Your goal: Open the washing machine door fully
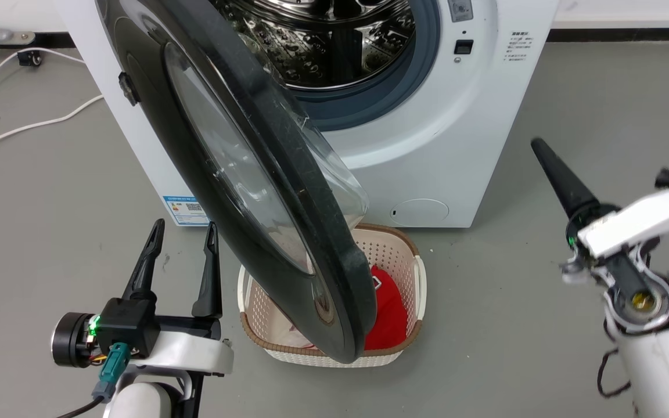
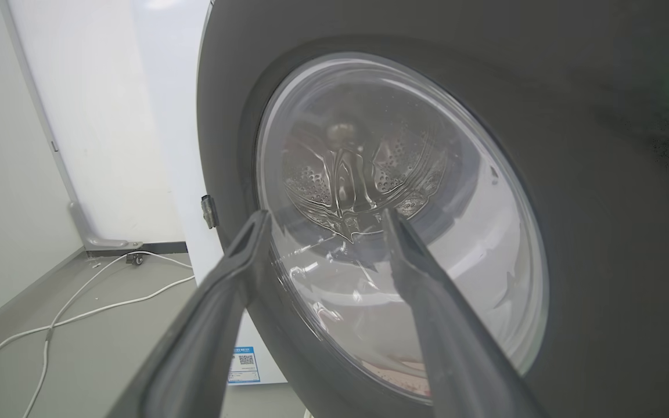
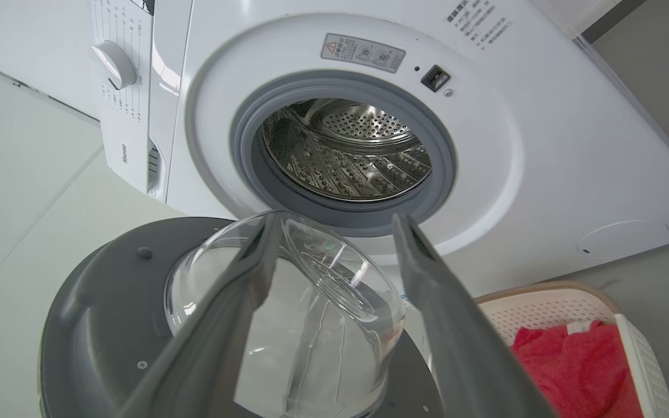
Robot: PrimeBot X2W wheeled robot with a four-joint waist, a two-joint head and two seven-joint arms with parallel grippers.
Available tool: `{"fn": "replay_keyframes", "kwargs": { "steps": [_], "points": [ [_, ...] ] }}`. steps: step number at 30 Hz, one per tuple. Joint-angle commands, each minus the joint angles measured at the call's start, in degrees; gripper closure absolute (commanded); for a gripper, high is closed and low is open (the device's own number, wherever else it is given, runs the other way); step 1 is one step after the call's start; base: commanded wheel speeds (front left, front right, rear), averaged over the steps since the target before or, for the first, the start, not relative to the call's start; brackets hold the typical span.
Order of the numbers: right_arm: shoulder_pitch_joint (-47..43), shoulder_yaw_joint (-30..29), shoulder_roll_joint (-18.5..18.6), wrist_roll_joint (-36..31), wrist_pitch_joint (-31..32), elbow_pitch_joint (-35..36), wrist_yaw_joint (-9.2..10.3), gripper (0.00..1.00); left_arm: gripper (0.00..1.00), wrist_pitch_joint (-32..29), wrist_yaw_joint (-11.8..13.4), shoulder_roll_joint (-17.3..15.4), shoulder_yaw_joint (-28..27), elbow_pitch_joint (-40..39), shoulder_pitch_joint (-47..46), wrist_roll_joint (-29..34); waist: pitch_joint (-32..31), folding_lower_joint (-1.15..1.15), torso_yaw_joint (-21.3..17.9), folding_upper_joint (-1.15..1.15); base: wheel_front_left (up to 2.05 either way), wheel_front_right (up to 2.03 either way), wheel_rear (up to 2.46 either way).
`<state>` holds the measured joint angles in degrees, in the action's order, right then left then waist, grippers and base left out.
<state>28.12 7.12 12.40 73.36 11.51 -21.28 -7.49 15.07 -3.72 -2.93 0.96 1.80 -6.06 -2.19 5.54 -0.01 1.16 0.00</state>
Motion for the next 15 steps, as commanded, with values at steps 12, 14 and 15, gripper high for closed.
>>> {"fn": "replay_keyframes", "kwargs": {
  "steps": [12, 14, 15],
  "points": [
    [-17.6, -8.09, -4.59, -28.2, -20.84, 6.19, 0.0, 0.0, 0.0, 0.15, -0.26, 0.04, -0.85, 0.72, 1.58, 0.11, -1.91, 0.01, -0.45, 0.0, 0.0, 0.0, 0.0],
    [-18.91, -10.46, -5.52, -34.24, -22.48, 7.63, 0.0, 0.0, 0.0, 0.14, -0.18, 0.05, -0.9, 0.78, 1.83, 0.06, -2.15, 0.01, -0.52, 0.0, 0.0, 0.0, 0.0],
    [-19.53, -11.76, -5.8, -38.07, -23.06, 8.45, 0.01, 0.0, 0.0, 0.14, -0.17, 0.06, -0.97, 0.83, 1.91, 0.01, -2.27, 0.01, -0.53, 0.0, 0.0, 0.0, 0.0]
  ]
}}
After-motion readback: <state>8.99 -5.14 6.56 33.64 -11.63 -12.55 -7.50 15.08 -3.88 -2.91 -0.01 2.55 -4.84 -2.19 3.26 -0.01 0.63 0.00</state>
